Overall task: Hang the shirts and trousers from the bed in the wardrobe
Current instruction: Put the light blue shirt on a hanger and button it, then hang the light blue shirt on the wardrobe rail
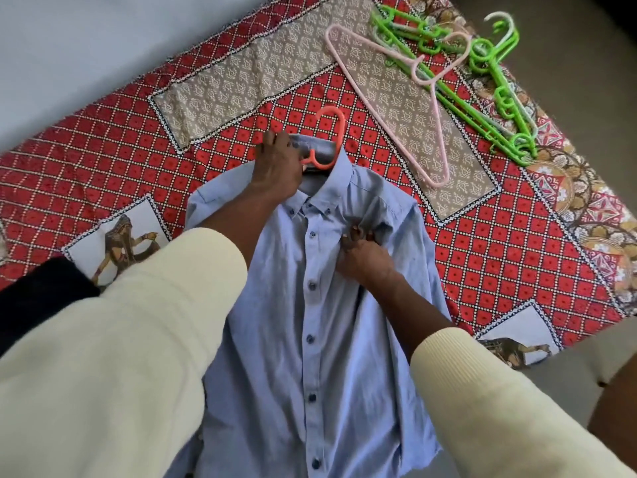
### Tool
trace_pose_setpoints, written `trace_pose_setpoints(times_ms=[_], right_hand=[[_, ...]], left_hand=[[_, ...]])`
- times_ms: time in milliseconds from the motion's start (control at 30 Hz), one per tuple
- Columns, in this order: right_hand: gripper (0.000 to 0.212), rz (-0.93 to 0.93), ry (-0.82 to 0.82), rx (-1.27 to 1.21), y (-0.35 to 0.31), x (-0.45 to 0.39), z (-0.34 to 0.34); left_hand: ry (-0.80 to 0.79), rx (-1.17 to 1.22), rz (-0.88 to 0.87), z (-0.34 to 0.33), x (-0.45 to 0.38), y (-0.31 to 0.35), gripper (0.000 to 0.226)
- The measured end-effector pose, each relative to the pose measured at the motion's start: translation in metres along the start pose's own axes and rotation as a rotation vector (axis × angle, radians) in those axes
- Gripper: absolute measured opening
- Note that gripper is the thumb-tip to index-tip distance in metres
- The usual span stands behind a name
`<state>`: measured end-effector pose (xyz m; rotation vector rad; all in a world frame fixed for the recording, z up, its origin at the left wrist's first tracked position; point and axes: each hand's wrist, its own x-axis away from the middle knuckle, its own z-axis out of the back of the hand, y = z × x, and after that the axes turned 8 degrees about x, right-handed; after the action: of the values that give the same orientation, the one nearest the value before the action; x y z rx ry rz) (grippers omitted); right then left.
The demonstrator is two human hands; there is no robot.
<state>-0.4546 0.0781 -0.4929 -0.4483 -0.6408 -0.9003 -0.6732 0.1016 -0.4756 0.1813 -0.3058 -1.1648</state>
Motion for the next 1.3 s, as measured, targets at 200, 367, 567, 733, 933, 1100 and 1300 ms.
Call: trace_pose_setpoints(times_ms=[200, 367, 567, 733, 933, 1100, 1300], right_hand=[[0.039, -0.015, -0.036, -0.193, 0.006, 0.013, 0.017], [0.036, -0.086, 0.19, -0.352, 0.003, 0.065, 0.026], [0.027, -0.033, 0.676, -0.799, -0.011, 0.168, 0.071], [0.042, 0.154, 0.928, -0.723, -0.019, 0.314, 0.127], [0.054, 0.282, 0.912, -0.581, -0.026, 0.505, 0.162], [0.014, 0.394, 0.93, -0.743, -0.036, 0.64, 0.173], [0.028, 0.253, 1.129, -0.719, -0.051, 0.737, 0.168]], left_hand=[[0.079, 0.48, 0.132, 0.029, 0.016, -0.015, 0.032], [0.16, 0.524, 0.125, 0.092, 0.059, -0.004, 0.014], [0.381, 0.515, -0.074, 0.17, 0.145, 0.047, 0.013], [0.474, 0.582, -0.138, 0.253, 0.263, 0.103, 0.016], [0.49, 0.699, -0.21, 0.338, 0.432, 0.175, 0.022], [0.515, 0.72, -0.277, 0.384, 0.541, 0.225, 0.018], [0.572, 0.773, -0.273, 0.424, 0.625, 0.254, 0.017]])
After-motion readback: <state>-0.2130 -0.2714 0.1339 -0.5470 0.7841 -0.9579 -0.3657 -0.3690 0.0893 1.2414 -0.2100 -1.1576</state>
